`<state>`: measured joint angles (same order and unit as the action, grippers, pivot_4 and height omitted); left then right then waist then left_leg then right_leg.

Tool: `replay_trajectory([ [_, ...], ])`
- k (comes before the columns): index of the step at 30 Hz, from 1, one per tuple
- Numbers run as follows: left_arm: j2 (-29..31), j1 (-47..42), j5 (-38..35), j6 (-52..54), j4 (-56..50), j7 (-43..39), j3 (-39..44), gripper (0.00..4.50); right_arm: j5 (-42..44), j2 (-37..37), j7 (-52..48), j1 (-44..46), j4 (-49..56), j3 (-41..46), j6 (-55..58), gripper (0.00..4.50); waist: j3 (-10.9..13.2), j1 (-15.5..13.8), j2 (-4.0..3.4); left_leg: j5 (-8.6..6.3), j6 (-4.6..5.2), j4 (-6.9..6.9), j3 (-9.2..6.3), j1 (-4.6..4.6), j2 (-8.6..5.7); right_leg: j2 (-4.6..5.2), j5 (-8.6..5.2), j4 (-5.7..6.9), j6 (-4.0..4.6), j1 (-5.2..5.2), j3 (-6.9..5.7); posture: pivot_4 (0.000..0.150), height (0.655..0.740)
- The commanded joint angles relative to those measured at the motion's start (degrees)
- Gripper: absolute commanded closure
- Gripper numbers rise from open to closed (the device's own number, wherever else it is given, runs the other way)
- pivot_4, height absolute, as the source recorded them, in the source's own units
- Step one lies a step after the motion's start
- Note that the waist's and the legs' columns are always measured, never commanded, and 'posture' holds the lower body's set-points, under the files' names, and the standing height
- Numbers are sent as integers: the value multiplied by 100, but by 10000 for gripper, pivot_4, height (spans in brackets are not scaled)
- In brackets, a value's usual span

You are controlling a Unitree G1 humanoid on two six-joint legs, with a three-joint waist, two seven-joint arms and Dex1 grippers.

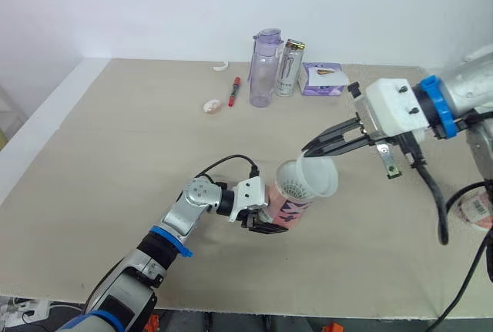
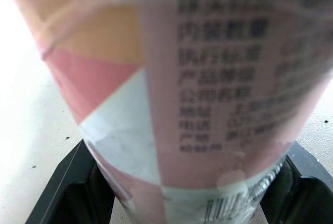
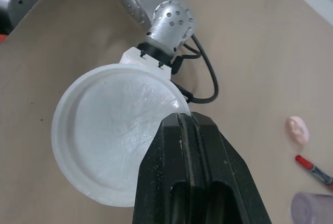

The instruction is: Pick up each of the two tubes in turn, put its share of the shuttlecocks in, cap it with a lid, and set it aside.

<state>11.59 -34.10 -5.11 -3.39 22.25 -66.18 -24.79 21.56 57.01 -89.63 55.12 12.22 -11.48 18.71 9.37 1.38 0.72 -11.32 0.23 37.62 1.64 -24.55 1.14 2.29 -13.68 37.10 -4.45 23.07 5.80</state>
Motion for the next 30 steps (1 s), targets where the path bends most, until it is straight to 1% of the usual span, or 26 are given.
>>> replay_trajectory([
  [1,96,61,330,151,266,182,-86,13628,-137,-105,-16,99,42,-31,-149,44373,0,-3,1,0,0,0,0,-1,0,0,0,0,0,0,-1,1500,7400],
  [6,115,52,341,143,281,206,-83,13628,-396,-231,-54,119,-218,-134,-448,44373,-1,-4,2,1,1,0,1,-1,1,0,0,0,0,1,-1,1500,7400],
  [13,136,68,333,163,274,234,-71,13628,-543,-398,-83,153,-371,-165,-621,44373,-1,-2,3,1,1,0,1,-1,4,-3,2,0,2,1,-2,1500,7400],
  [30,152,45,341,157,333,273,-45,13628,-491,-345,-269,63,-220,-187,-488,44373,-1,-2,3,2,0,0,1,-1,4,-3,3,0,4,3,-1,1500,7400],
])
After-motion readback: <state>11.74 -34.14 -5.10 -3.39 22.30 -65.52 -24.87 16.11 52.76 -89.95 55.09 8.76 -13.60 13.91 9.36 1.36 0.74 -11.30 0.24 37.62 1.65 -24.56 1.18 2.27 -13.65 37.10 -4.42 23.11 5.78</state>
